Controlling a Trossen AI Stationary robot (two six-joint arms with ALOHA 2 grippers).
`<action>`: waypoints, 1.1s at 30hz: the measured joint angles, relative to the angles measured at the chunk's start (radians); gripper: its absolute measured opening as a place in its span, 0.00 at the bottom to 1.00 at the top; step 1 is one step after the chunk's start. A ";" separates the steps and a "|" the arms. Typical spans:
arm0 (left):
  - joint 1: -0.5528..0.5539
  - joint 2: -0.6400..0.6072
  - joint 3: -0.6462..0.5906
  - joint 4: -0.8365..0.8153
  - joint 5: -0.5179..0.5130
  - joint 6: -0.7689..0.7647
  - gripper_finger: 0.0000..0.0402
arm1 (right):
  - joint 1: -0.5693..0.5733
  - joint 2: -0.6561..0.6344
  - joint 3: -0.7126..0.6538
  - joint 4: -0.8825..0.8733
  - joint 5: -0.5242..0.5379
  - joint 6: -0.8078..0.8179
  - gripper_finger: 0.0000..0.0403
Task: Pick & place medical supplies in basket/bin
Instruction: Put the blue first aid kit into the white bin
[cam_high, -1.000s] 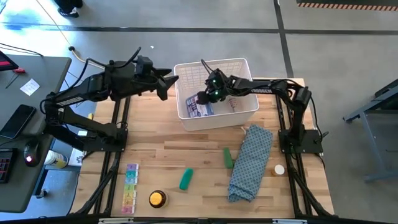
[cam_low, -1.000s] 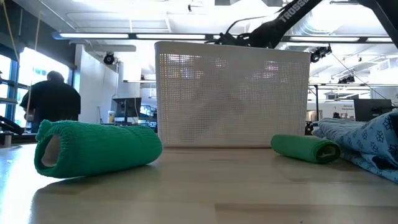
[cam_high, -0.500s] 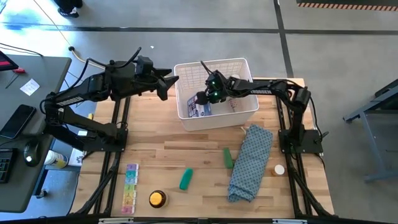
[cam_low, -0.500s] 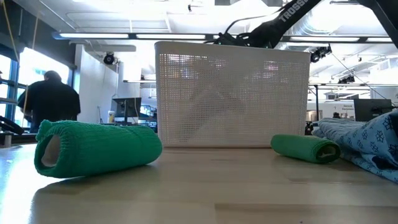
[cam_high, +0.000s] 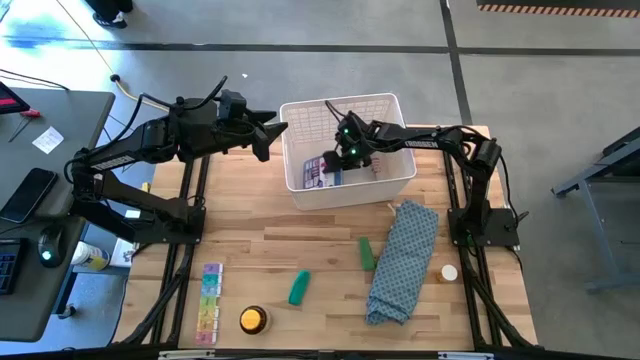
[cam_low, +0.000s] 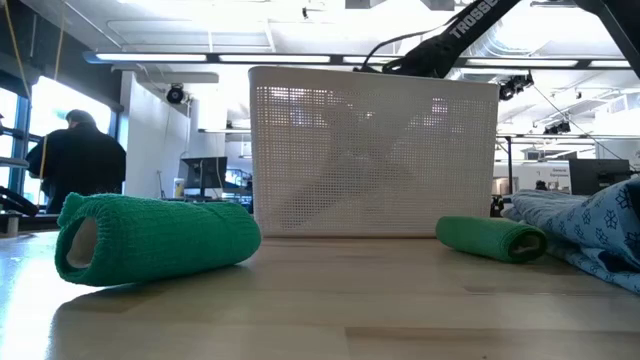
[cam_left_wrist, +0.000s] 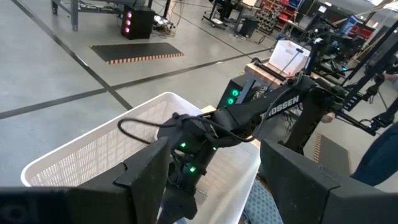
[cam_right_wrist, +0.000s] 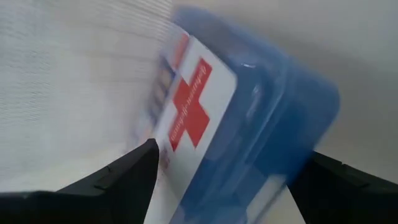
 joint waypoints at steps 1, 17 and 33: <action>0.000 0.000 0.000 0.000 0.007 0.000 0.71 | 0.000 0.000 0.000 -0.029 0.020 -0.020 0.78; 0.000 0.000 0.000 0.000 0.024 0.003 0.71 | 0.014 -0.001 0.000 -0.004 0.154 -0.045 0.78; 0.000 0.000 0.000 0.002 0.030 0.001 0.71 | 0.021 -0.002 0.000 0.121 0.078 0.118 0.78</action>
